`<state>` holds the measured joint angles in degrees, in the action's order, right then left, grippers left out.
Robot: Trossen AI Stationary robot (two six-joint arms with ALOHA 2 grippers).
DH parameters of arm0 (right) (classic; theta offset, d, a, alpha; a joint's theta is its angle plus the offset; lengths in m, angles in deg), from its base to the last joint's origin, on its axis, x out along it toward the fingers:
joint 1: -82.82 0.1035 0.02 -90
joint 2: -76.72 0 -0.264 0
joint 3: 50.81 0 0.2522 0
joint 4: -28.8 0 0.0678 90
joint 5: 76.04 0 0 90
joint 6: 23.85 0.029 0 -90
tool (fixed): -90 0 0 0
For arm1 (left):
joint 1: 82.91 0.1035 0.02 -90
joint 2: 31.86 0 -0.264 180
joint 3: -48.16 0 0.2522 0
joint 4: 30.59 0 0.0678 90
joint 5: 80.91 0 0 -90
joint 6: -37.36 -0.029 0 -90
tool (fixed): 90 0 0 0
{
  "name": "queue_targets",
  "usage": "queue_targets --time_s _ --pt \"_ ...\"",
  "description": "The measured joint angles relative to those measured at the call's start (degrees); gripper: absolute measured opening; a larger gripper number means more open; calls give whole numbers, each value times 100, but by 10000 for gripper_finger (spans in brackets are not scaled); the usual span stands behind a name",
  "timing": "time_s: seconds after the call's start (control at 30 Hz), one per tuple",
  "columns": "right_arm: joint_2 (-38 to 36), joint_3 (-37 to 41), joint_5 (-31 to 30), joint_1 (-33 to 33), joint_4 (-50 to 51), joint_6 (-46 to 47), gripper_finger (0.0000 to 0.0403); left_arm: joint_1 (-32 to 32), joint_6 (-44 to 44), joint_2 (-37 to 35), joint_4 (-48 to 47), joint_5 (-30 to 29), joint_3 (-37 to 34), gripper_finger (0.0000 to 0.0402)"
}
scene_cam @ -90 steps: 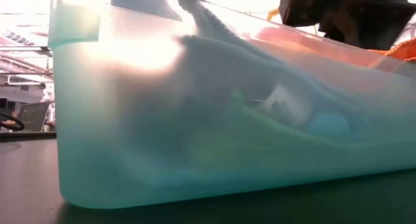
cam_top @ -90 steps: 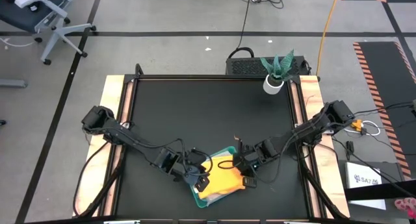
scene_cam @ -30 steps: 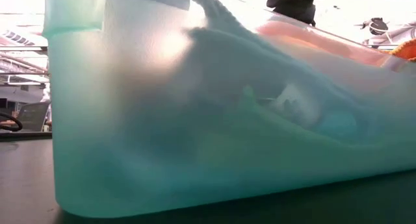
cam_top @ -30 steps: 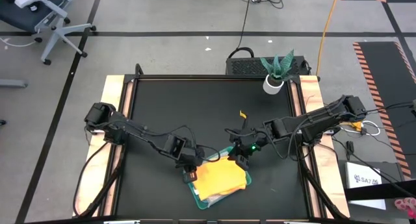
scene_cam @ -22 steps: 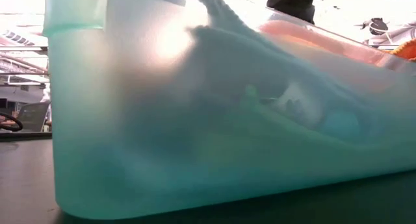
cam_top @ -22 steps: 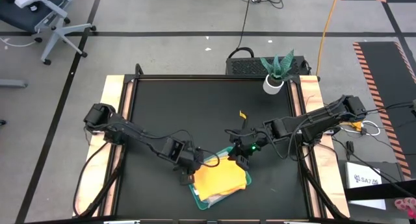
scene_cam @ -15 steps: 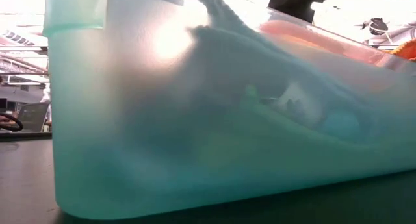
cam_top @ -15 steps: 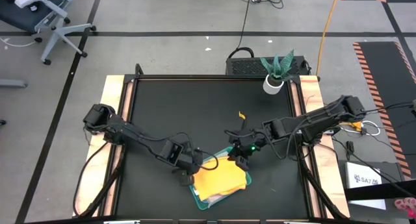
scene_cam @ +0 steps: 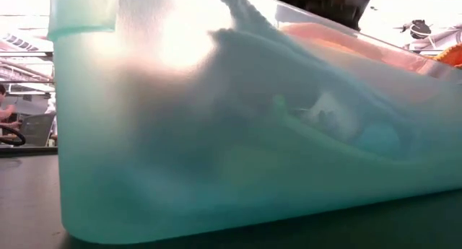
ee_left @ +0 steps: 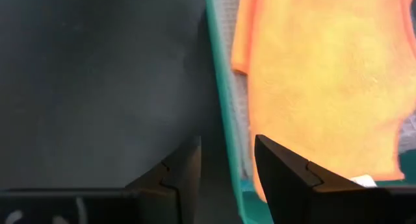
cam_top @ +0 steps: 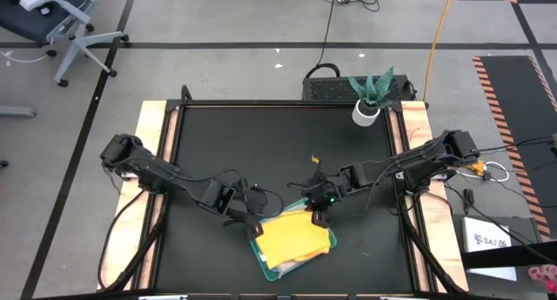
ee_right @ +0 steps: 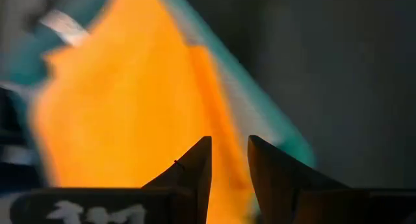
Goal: Fold microfiber towels
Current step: Put the folded orange microfiber cloth into the green transparent bin
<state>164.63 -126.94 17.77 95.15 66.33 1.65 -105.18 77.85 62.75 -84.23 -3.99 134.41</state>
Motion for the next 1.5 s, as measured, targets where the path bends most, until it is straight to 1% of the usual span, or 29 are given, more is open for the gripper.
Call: queue_targets --time_s 0.1,0.23,0.3,0.43,0.53,0.67,0.77,0.83,0.93,1.0,1.1,1.27,1.33,1.43,1.5 --pt "-2 0 -239 -202 260 -567 93 -85 74 69 31 -10 2 145" --pt "-2 0 -225 -505 210 -1258 93 -124 223 65 72 -54 2 145" --pt "-2 0 -195 -642 120 -1237 93 -119 305 67 66 -106 2 145" --pt "-2 0 260 -747 242 -849 93 -141 374 67 72 -157 2 145" --pt "-2 0 638 -570 559 -738 93 -146 443 67 76 -174 2 145" --pt "-2 0 848 -221 947 -510 82 -150 470 67 74 -250 2 145" --pt "-2 0 742 46 942 -543 66 -154 472 67 72 -251 2 145" --pt "-2 0 453 158 845 -561 51 -150 472 67 74 -269 2 145" --pt "-2 0 111 201 725 -563 19 -147 472 67 72 -351 2 145" --pt "-2 0 57 186 692 -569 5 -144 476 67 72 -354 2 145" --pt "-2 1 3 186 692 -605 7 -146 517 67 72 -354 2 145" --pt "-10 46 -399 193 657 -674 1 -146 603 67 70 -354 2 145" --pt "-56 -47 -531 212 670 -677 1 -146 621 67 70 -354 2 145" --pt "-151 -258 -510 284 639 -663 0 -146 623 67 68 -354 2 145" --pt "-150 -345 -261 357 607 -565 0 -146 618 67 70 -354 2 145"
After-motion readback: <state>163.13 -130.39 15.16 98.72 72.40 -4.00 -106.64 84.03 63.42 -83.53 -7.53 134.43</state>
